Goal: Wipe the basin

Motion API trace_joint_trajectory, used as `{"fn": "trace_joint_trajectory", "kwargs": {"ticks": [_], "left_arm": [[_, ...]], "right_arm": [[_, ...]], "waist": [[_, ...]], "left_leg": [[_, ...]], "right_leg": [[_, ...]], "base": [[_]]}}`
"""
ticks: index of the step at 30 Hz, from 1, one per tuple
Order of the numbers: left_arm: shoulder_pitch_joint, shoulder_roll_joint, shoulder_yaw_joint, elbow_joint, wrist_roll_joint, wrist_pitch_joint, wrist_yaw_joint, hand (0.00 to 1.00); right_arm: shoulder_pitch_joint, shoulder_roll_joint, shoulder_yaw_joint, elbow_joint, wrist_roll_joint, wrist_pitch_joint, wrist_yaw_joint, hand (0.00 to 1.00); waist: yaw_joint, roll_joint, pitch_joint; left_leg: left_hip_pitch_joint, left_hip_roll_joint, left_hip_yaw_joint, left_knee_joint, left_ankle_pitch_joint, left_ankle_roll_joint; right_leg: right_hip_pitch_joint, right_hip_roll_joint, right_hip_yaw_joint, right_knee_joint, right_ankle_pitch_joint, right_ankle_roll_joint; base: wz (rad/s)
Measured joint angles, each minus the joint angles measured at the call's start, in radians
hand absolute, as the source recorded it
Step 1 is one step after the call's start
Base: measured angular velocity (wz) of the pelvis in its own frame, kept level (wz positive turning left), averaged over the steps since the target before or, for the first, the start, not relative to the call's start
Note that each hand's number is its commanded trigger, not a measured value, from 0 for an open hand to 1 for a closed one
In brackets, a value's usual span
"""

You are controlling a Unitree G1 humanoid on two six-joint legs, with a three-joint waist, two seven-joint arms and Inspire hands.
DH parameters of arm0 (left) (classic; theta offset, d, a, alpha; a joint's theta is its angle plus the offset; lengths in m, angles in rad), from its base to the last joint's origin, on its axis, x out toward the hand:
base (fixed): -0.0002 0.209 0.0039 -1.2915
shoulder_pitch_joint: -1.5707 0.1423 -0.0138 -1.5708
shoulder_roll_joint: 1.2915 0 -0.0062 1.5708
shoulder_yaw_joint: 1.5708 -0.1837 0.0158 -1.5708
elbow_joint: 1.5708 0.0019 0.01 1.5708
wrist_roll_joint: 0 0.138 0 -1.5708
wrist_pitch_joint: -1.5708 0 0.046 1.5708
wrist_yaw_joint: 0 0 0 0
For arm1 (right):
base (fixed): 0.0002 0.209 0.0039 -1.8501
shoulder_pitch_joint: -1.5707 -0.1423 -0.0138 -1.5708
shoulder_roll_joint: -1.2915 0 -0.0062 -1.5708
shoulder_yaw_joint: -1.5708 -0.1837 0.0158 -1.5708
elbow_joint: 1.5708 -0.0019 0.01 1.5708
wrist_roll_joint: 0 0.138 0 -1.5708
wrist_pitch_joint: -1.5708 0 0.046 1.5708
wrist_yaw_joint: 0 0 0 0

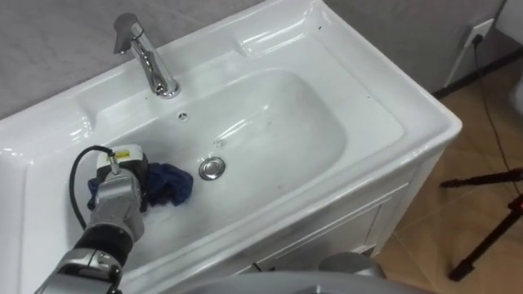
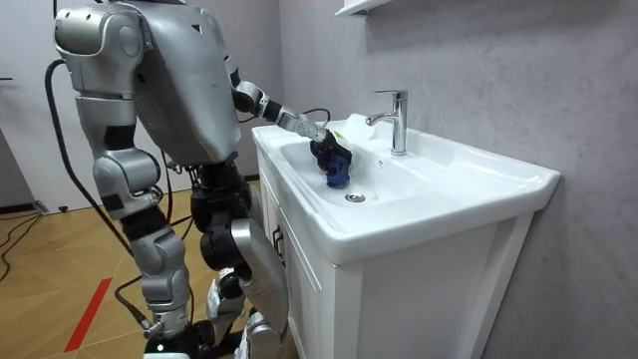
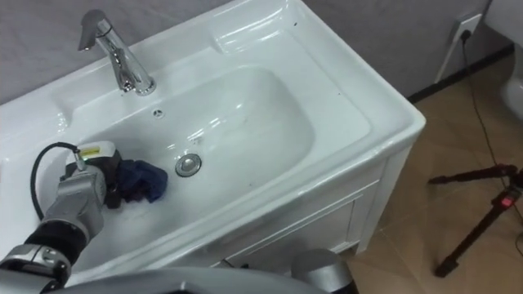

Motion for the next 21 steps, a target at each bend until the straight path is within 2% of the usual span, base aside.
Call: {"fn": "trace_joint_trajectory", "kwargs": {"ticks": [6,10,11,13,17,19,21], "left_arm": [[0.000,0.000,0.001,0.000,-0.002,0.000,0.047,1.00],[0.000,0.000,0.001,-0.023,-0.003,-0.001,0.074,1.00],[0.001,0.000,-0.001,-0.031,-0.003,-0.001,0.074,1.00],[0.001,0.000,-0.011,-0.080,-0.003,-0.003,0.073,1.00],[0.012,0.000,-0.042,-0.215,-0.006,-0.016,0.057,1.00],[0.013,0.001,-0.088,-0.328,-0.013,-0.024,0.034,1.00],[0.013,0.001,-0.118,-0.392,-0.013,-0.029,0.008,1.00]], "right_arm": [[-0.026,0.000,0.015,0.001,-0.005,-0.017,-0.012,0.00],[-0.037,-0.002,0.048,0.012,0.014,-0.035,-0.021,0.00],[-0.037,-0.003,0.053,0.012,0.019,-0.041,-0.022,0.00],[-0.042,-0.003,0.070,0.017,0.033,-0.064,-0.028,0.00],[-0.042,-0.002,0.087,0.018,0.034,-0.085,-0.027,0.00],[-0.050,-0.007,0.096,0.033,0.045,-0.102,-0.024,0.00],[-0.067,-0.009,0.117,0.047,0.066,-0.108,-0.008,0.00]], "waist": [[0.006,-0.006,0.0011],[0.010,-0.020,0.0116],[0.010,-0.021,0.0120],[0.008,-0.023,0.0164],[0.007,-0.023,0.0171],[0.008,-0.021,0.0156],[0.013,-0.021,0.0161]], "left_leg": [[-0.011,0.001,-0.008,0.001,0.002,0.000],[-0.018,-0.003,-0.018,0.001,0.003,0.001],[-0.021,-0.003,-0.021,0.001,0.003,0.001],[-0.041,-0.004,-0.036,0.001,0.008,0.008],[-0.064,-0.014,-0.071,-0.003,0.013,0.016],[-0.072,-0.020,-0.086,-0.010,0.016,0.021],[-0.071,-0.019,-0.086,-0.010,0.016,0.022]], "right_leg": [[-0.009,-0.004,-0.010,0.000,-0.004,0.007],[-0.010,-0.009,-0.016,-0.004,-0.001,0.008],[-0.010,-0.010,-0.019,-0.009,0.001,0.007],[-0.010,-0.015,-0.032,-0.035,0.016,0.009],[-0.015,-0.032,-0.060,-0.048,0.024,0.021],[-0.015,-0.037,-0.073,-0.054,0.031,0.016],[-0.012,-0.040,-0.073,-0.059,0.031,0.017]], "base": [[0.04],[0.07],[0.12],[0.18],[0.25],[0.22],[0.05]]}}
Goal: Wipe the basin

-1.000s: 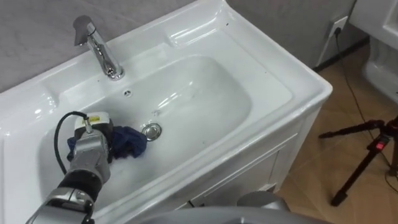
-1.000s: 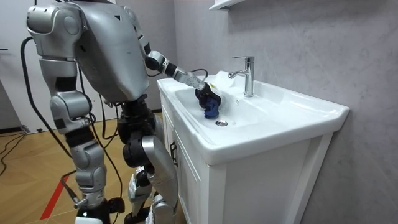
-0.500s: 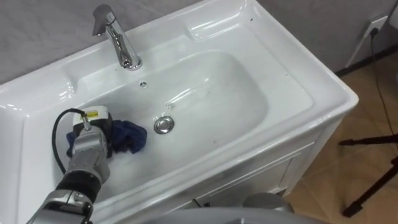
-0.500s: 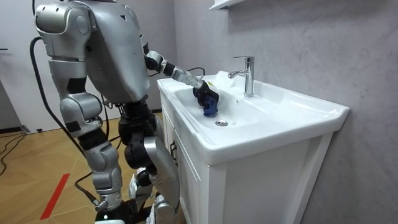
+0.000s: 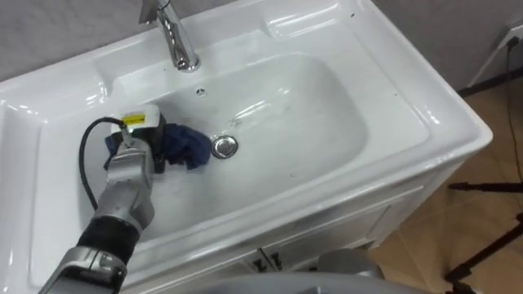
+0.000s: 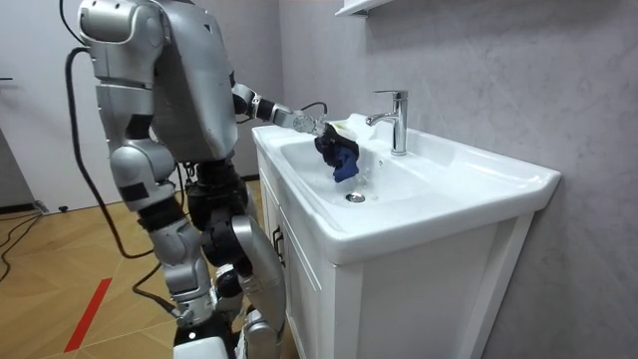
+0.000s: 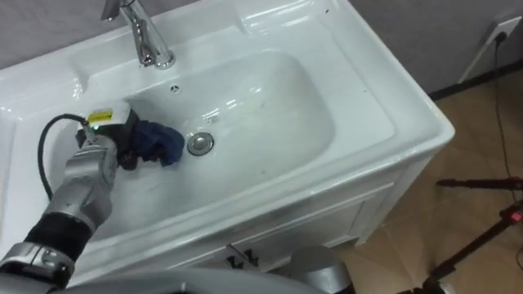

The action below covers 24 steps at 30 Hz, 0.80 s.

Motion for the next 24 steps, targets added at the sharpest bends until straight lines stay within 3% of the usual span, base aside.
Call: {"fn": "trace_joint_trajectory", "kwargs": {"ticks": [5,7,9,13,14,17,20,22,24], "left_arm": [[0.006,0.019,-0.083,-0.167,-0.017,-0.007,-0.104,1.00],[0.040,0.030,-0.107,-0.268,-0.016,-0.008,-0.175,1.00],[0.054,0.054,-0.124,-0.343,-0.013,-0.010,-0.226,1.00],[0.072,0.149,-0.130,-0.457,-0.016,-0.013,-0.316,1.00],[0.072,0.156,-0.130,-0.463,-0.016,-0.013,-0.323,1.00],[0.074,0.178,-0.130,-0.493,-0.016,-0.014,-0.355,1.00],[0.075,0.201,-0.129,-0.533,-0.016,-0.018,-0.369,1.00],[0.075,0.227,-0.124,-0.592,-0.016,-0.046,-0.370,1.00],[0.075,0.228,-0.103,-0.617,-0.016,-0.066,-0.368,1.00]], "right_arm": [[-0.058,-0.008,0.032,0.070,0.035,-0.035,0.031,0.00],[-0.075,-0.013,0.032,0.117,0.045,-0.043,0.037,0.00],[-0.076,-0.014,0.030,0.141,0.047,-0.055,0.038,0.00],[-0.102,-0.016,0.028,0.197,0.047,-0.065,0.048,0.00],[-0.104,-0.017,0.028,0.202,0.047,-0.066,0.048,0.00],[-0.104,-0.021,0.028,0.223,0.066,-0.077,0.055,0.00],[-0.104,-0.022,0.039,0.230,0.091,-0.082,0.057,0.00],[-0.104,-0.022,0.047,0.231,0.091,-0.108,0.057,0.00],[-0.107,-0.022,0.047,0.231,0.097,-0.125,0.054,0.00]], "waist": [[-0.004,0.012,-0.0053],[-0.006,0.017,-0.0059],[-0.004,0.018,-0.0034],[0.001,0.022,0.0046],[0.002,0.024,0.0053],[0.024,0.036,0.0003],[0.057,0.041,0.0005],[0.078,0.042,-0.0002],[0.097,0.042,0.0001]], "left_leg": [[-0.012,0.003,0.000,0.000,0.006,0.007],[-0.008,0.005,-0.003,0.002,0.008,0.007],[-0.008,0.004,-0.011,0.000,0.008,0.007],[-0.012,0.002,-0.029,-0.001,0.008,0.007],[-0.014,0.002,-0.029,-0.001,0.008,0.007],[-0.030,0.002,-0.029,0.001,0.008,0.007],[-0.031,0.002,-0.036,0.001,0.008,0.007],[-0.036,0.001,-0.056,0.001,0.008,0.007],[-0.036,0.001,-0.059,0.001,0.008,0.007]], "right_leg": [[0.011,0.003,-0.002,-0.051,0.018,0.006],[0.029,0.003,-0.007,-0.066,0.022,0.009],[0.032,-0.001,-0.019,-0.067,0.020,0.010],[0.033,-0.009,-0.042,-0.068,0.016,0.011],[0.033,-0.011,-0.046,-0.069,0.016,0.012],[0.032,-0.016,-0.060,-0.081,0.017,0.015],[0.032,-0.017,-0.068,-0.081,0.017,0.015],[0.033,-0.021,-0.084,-0.082,0.015,0.014],[0.034,-0.022,-0.087,-0.080,0.014,0.014]], "base": [[0.00],[0.08],[0.12],[0.09],[0.19],[0.17],[0.07],[0.16],[0.09]]}}
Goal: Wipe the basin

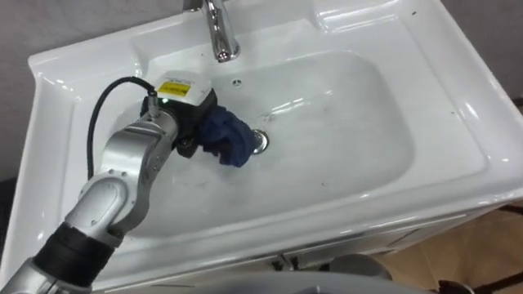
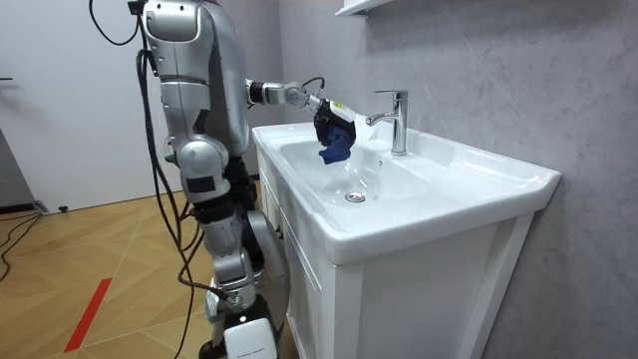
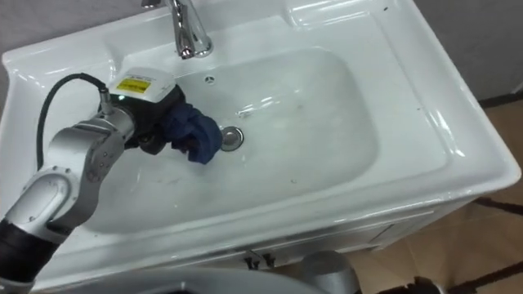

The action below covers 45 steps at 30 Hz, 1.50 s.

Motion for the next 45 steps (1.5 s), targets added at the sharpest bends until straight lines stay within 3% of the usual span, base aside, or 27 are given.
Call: {"fn": "trace_joint_trajectory", "kwargs": {"ticks": [5,8,10,14,16,23,25,28,36,45], "left_arm": [[0.013,0.003,0.063,-0.016,-0.022,-0.014,0.023,1.00],[0.052,-0.009,0.085,-0.009,-0.029,-0.017,0.065,1.00],[0.100,-0.012,0.088,-0.008,-0.029,-0.022,0.092,1.00],[0.125,-0.022,0.089,0.026,-0.045,-0.039,0.130,1.00],[0.126,-0.058,0.106,0.072,-0.043,-0.045,0.176,1.00],[0.133,-0.109,0.173,0.129,-0.073,-0.060,0.323,1.00],[0.165,-0.149,0.215,0.153,-0.073,-0.068,0.378,1.00],[0.180,-0.184,0.244,0.169,-0.098,-0.076,0.432,1.00],[0.186,-0.205,0.278,0.241,-0.299,-0.087,0.590,1.00],[0.188,-0.216,0.294,0.242,-0.308,-0.087,0.693,1.00]], "right_arm": [[-0.004,0.001,0.002,-0.005,0.045,-0.026,-0.016,0.00],[-0.004,0.005,0.011,-0.006,0.068,-0.027,-0.019,0.00],[0.003,0.006,0.020,-0.008,0.071,-0.028,-0.020,0.00],[0.016,0.008,0.043,-0.008,0.066,-0.034,-0.023,0.00],[0.029,0.010,0.041,-0.008,0.061,-0.034,-0.042,0.00],[0.053,0.011,0.041,-0.008,0.058,-0.026,-0.098,0.00],[0.059,0.013,0.038,-0.008,0.052,-0.022,-0.111,0.00],[0.060,0.020,0.037,-0.008,0.051,-0.014,-0.119,0.00],[0.071,0.038,0.037,-0.053,0.052,0.009,-0.137,0.00],[0.077,0.045,0.038,-0.079,0.059,0.030,-0.136,0.00]], "waist": [[0.021,-0.007,0.0046],[0.019,-0.015,0.0055],[0.015,-0.029,0.0051],[0.011,-0.049,0.0023],[0.018,-0.057,0.0014],[0.032,-0.054,-0.0037],[0.031,-0.053,-0.0043],[0.030,-0.059,-0.0019],[0.033,-0.074,-0.0014],[0.040,-0.065,-0.0065]], "left_leg": [[-0.001,0.000,-0.003,0.001,0.000,0.000],[0.000,0.001,-0.007,0.000,0.000,0.000],[0.000,0.002,-0.009,0.001,0.000,0.000],[0.001,0.001,-0.014,0.001,0.000,0.000],[0.006,0.001,-0.014,0.001,0.000,0.000],[0.014,0.002,-0.004,0.000,0.000,0.000],[0.027,0.004,0.000,-0.008,0.000,0.000],[0.028,0.004,0.000,-0.009,0.000,0.000],[0.030,0.001,0.001,-0.012,0.000,0.000],[0.030,0.002,0.005,-0.017,0.002,0.002]], "right_leg": [[0.003,0.000,-0.001,-0.001,-0.001,0.000],[0.005,0.000,-0.007,-0.001,-0.001,0.000],[0.008,0.000,-0.011,-0.002,-0.002,-0.001],[0.012,0.000,-0.014,-0.003,-0.002,0.000],[0.019,0.000,-0.013,-0.005,-0.002,0.000],[0.022,0.007,-0.009,-0.004,-0.002,0.000],[0.030,0.009,-0.003,-0.004,-0.004,-0.001],[0.030,0.010,-0.002,-0.004,-0.005,-0.001],[0.029,0.011,0.006,-0.005,-0.006,0.002],[0.028,0.012,0.001,-0.003,-0.006,0.002]], "base": [[0.05],[0.05],[0.04],[0.06],[0.00],[-0.03],[-0.08],[0.03],[0.00],[0.00]]}}
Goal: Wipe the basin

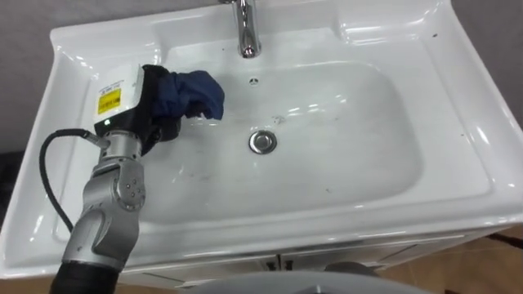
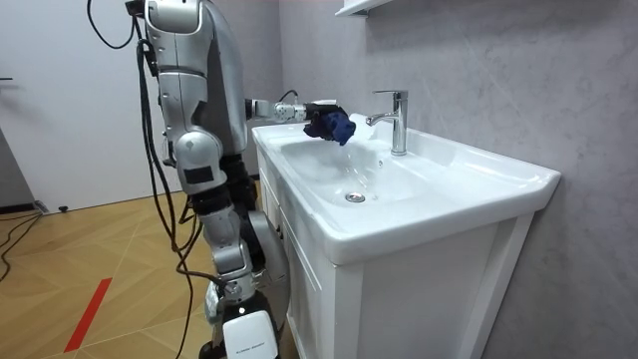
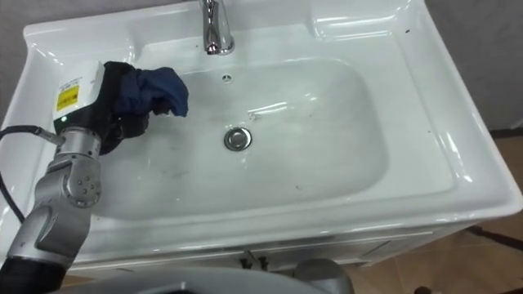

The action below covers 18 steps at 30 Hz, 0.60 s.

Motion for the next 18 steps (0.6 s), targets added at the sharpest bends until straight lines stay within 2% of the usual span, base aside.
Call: {"fn": "trace_joint_trajectory", "kwargs": {"ticks": [5,7,10,13,18], "left_arm": [[0.001,-0.015,0.009,-0.002,0.001,-0.003,0.034,1.00],[0.002,-0.049,0.057,-0.009,0.004,-0.015,0.057,1.00],[0.001,-0.066,0.118,-0.010,0.002,-0.017,0.093,1.00],[0.002,-0.066,0.150,-0.010,0.002,-0.017,0.122,1.00],[0.003,-0.066,0.175,-0.010,0.002,-0.017,0.150,1.00]], "right_arm": [[-0.002,0.001,-0.001,-0.017,0.004,0.000,0.000,0.00],[-0.001,0.011,-0.023,-0.026,-0.008,-0.001,0.001,0.00],[-0.001,0.022,-0.047,-0.046,-0.006,-0.002,0.006,0.00],[0.000,0.033,-0.060,-0.047,0.001,-0.002,0.010,0.00],[0.004,0.044,-0.061,-0.046,0.006,-0.001,0.024,0.00]], "waist": [[0.020,-0.004,-0.0005],[0.025,-0.014,-0.0014],[0.024,-0.028,-0.0014],[0.024,-0.036,-0.0009],[0.026,-0.033,-0.0009]], "left_leg": [[0.001,0.000,0.005,-0.003,0.000,0.000],[0.009,0.000,0.005,-0.013,0.002,-0.001],[0.010,0.000,0.004,-0.014,0.004,-0.002],[0.010,0.001,0.002,-0.014,0.004,-0.002],[0.012,0.000,0.001,-0.015,0.004,-0.002]], "right_leg": [[-0.001,0.000,-0.001,-0.001,-0.001,0.000],[0.001,0.001,0.001,0.001,-0.002,0.000],[0.001,0.002,0.002,0.001,-0.002,0.000],[0.005,0.001,0.000,-0.001,-0.002,-0.001],[0.007,0.001,0.001,-0.003,-0.002,0.000]], "base": [[0.00],[0.00],[0.00],[0.03],[0.01]]}}
